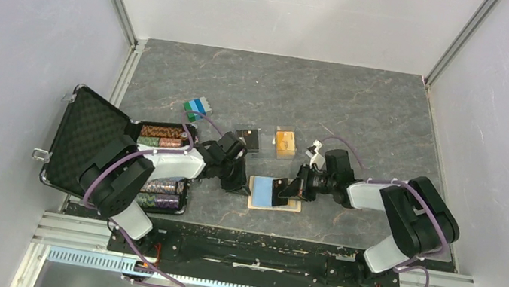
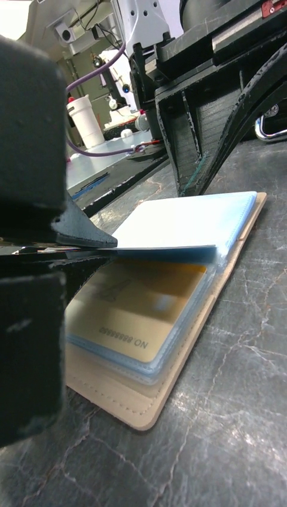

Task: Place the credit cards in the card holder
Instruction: Insert the credit card into the card holder.

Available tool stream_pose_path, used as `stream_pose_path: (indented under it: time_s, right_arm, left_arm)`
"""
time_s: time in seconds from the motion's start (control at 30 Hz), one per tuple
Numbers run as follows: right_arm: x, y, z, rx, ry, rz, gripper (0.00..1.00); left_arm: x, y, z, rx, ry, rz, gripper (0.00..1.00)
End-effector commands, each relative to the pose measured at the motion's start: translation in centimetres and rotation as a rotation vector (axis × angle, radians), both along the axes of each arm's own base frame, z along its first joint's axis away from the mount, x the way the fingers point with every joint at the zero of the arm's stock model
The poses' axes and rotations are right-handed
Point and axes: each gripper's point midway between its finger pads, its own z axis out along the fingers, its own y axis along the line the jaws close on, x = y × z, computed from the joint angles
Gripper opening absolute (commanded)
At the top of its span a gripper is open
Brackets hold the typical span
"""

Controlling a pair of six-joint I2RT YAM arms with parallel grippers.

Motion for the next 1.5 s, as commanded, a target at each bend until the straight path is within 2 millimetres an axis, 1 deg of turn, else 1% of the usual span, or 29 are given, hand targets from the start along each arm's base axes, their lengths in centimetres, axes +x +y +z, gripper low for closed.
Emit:
stream_pose_path:
  time_s: [0.0, 0.3, 0.47, 0.53, 0.73, 0.8, 0.97, 1.07, 1.1, 1.13, 1.17, 1.23, 1.27, 1.37, 1.47]
  right_arm:
    - [0.8, 0.9, 0.4, 0.027, -0.026, 0.022, 0.0]
    - [0.4, 1.1, -0.7, 0.007, -0.018, 0.052, 0.0]
    - [0.3, 1.6, -0.5, 0.038, -0.028, 0.061, 0.0]
    - [0.5, 1.7, -0.4, 0.037, -0.039, 0.07, 0.0]
    - [1.4, 1.0, -0.8, -0.047, -0.086, 0.08, 0.0]
    - [1.3, 1.2, -0.8, -0.034, -0.074, 0.079, 0.0]
    - [0.0, 1.7, -1.2, 0.008, -0.003, 0.076, 0.0]
    - [-0.6, 2.2, -1.1, 0.028, 0.015, 0.084, 0.0]
    - [-0.7, 2.5, -0.9, 0.04, 0.015, 0.086, 0.01]
    - [-0.8, 2.7, -0.7, 0.05, 0.018, 0.091, 0.07]
    - [-1.0, 3.1, -0.5, 0.063, 0.02, 0.1, 0.1]
    - [-1.2, 3.3, -0.3, 0.062, 0.022, 0.111, 0.14]
    - [-1.1, 3.2, -0.4, 0.048, 0.021, 0.109, 0.16]
    - [-1.0, 2.3, -0.9, -0.045, 0.014, 0.113, 0.28]
    - [-0.4, 1.6, -0.7, -0.131, -0.025, 0.126, 0.38]
  left_arm:
    - [-0.9, 1.4, -1.9, 0.102, 0.038, -0.004, 0.05]
    - [-1.1, 1.4, -2.2, 0.114, 0.049, -0.013, 0.03]
    - [-1.2, 1.3, -2.3, 0.115, 0.051, -0.017, 0.03]
    - [-1.3, 1.4, -2.4, 0.116, 0.054, -0.019, 0.02]
    - [-1.3, 1.4, -2.4, 0.12, 0.055, -0.025, 0.02]
    - [-1.4, 1.4, -2.4, 0.121, 0.057, -0.028, 0.02]
    - [-1.4, 1.3, -2.4, 0.12, 0.059, -0.031, 0.02]
    - [-1.4, 1.2, -2.5, 0.118, 0.063, -0.03, 0.02]
    - [-1.3, 1.2, -2.4, 0.117, 0.062, -0.03, 0.02]
    - [-1.4, 1.1, -2.4, 0.115, 0.065, -0.03, 0.02]
    - [-1.4, 1.1, -2.5, 0.117, 0.067, -0.031, 0.02]
    - [-1.4, 1.1, -2.4, 0.115, 0.068, -0.029, 0.02]
    - [-1.5, 1.2, -2.4, 0.116, 0.068, -0.026, 0.02]
    - [-1.5, 1.3, -2.5, 0.12, 0.07, -0.02, 0.02]
    - [-1.5, 1.3, -2.6, 0.123, 0.073, -0.018, 0.02]
